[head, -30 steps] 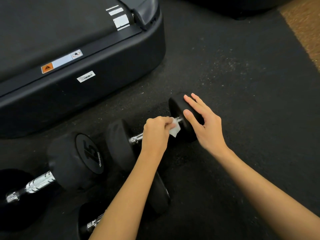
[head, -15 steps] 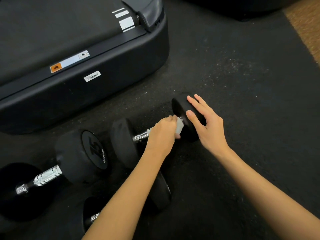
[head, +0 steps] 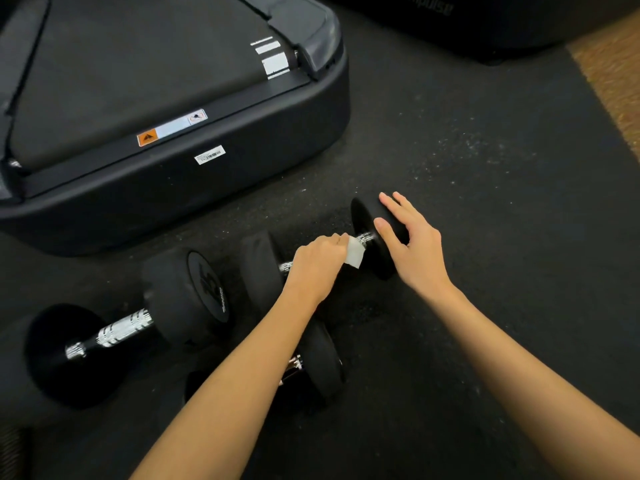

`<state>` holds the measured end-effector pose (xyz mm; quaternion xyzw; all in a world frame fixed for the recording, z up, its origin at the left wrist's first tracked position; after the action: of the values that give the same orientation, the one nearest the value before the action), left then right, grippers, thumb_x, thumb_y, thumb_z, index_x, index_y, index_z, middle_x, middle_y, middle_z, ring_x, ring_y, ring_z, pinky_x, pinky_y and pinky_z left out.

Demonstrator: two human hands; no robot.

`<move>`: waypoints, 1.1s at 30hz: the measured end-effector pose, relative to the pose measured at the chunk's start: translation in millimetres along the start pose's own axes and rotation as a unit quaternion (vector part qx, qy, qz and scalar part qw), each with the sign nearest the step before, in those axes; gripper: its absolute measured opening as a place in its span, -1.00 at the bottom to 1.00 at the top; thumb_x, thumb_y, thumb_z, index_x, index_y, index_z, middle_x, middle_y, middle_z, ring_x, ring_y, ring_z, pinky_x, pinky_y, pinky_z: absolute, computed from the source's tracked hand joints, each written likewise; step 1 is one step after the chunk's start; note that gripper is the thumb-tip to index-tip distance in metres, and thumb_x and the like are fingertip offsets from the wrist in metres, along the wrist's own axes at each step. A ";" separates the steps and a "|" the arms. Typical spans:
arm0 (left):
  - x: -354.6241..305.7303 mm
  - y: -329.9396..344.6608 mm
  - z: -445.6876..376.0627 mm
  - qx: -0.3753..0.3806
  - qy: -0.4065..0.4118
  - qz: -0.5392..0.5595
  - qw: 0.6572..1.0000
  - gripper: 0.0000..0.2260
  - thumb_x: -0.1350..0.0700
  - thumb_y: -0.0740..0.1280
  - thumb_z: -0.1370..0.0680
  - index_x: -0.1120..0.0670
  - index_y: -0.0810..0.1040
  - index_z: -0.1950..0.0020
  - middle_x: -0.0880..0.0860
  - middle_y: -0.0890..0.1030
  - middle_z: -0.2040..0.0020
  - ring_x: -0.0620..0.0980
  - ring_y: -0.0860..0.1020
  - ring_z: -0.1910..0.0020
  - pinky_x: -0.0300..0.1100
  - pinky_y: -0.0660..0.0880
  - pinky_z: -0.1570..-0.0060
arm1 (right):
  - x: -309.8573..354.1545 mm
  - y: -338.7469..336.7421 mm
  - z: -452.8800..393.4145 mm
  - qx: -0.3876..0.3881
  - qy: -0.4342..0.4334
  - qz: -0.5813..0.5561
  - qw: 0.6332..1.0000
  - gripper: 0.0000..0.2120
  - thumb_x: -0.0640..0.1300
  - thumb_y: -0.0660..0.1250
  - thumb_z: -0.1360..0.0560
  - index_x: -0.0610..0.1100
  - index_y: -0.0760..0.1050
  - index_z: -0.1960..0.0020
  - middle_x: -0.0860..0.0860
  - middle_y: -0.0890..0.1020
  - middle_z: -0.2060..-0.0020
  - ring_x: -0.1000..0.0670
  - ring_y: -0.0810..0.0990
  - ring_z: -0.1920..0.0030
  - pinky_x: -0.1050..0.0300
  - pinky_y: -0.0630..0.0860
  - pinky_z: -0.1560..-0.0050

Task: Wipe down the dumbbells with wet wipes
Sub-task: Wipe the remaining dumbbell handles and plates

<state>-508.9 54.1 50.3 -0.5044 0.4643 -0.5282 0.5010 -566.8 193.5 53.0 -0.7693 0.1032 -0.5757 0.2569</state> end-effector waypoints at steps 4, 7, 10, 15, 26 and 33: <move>6.6 -7.9 12.4 -0.052 -0.029 0.091 0.994 -0.79 0.12 0.23 -0.64 0.06 0.53 -0.25 0.04 0.64 -0.01 0.03 0.61 0.07 -0.11 0.50 0.14 | 4.0 -3.6 -2.0 0.016 0.005 0.029 0.999 -0.57 0.02 0.27 -0.58 0.06 0.38 -0.44 0.03 0.33 -0.47 0.17 0.30 -0.40 0.29 0.26 -0.37; 18.9 -29.6 35.1 -0.072 -0.075 0.269 0.957 -0.81 0.03 0.30 -0.62 0.08 0.67 -0.04 0.03 0.64 0.24 -0.02 0.58 0.29 -0.15 0.48 0.26 | 20.9 -12.7 4.0 -0.022 -0.021 0.052 0.998 -0.62 -0.07 0.36 -0.53 0.02 0.49 -0.34 -0.01 0.47 -0.38 0.00 0.35 -0.43 -0.01 0.28 -0.43; 41.2 -52.4 71.0 -0.108 -0.160 0.443 0.875 -0.86 0.08 0.41 -0.55 0.12 0.72 0.05 0.02 0.71 0.21 -0.12 0.66 0.22 -0.19 0.57 0.22 | 57.5 -21.6 26.9 -0.067 -0.045 -0.072 0.994 -0.81 -0.19 0.45 -0.44 -0.03 0.63 -0.05 0.05 0.65 0.00 0.10 0.61 0.03 0.10 0.55 -0.03; 58.3 -55.6 142.5 -0.084 -0.251 0.669 0.695 -0.85 0.20 0.42 -0.54 0.20 0.69 -0.08 0.10 0.73 0.06 0.03 0.71 0.04 0.04 0.63 -0.05 | 112.8 16.1 71.1 0.117 0.010 -0.256 0.960 -0.97 -0.20 0.49 -0.41 -0.11 0.69 0.15 -0.01 0.71 0.26 -0.04 0.68 0.26 0.09 0.60 0.18; 57.4 -43.8 196.9 -0.062 -0.318 0.815 0.481 -0.73 0.10 0.25 -0.63 0.27 0.64 -0.11 0.24 0.71 0.06 0.11 0.70 0.04 -0.03 0.59 -0.06 | 153.3 55.6 117.2 0.160 -0.086 -0.172 0.968 -0.66 -0.06 0.63 -0.22 -0.11 0.66 0.05 0.03 0.64 0.18 0.08 0.63 0.18 0.21 0.62 0.19; 60.4 -44.8 210.3 -0.099 -0.311 0.773 0.543 -0.77 0.17 0.26 -0.62 0.28 0.64 -0.11 0.23 0.70 0.00 0.12 0.68 -0.05 0.03 0.57 -0.14 | 150.8 58.1 123.8 0.153 -0.064 -0.184 0.969 -0.87 -0.16 0.55 -0.35 -0.11 0.66 0.12 0.06 0.68 0.24 0.11 0.66 0.18 0.16 0.64 0.18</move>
<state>-301.0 0.0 111.7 -0.1287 0.5385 0.3033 0.7755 -395.0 110.0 123.4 -0.7616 -0.1458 -0.5718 0.2678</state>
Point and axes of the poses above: each hand's wrist, its own z-axis away from the middle knuckle, its own y-axis out of the palm, x = y × z, the point moved 6 cm from there along -z, towards the middle knuckle
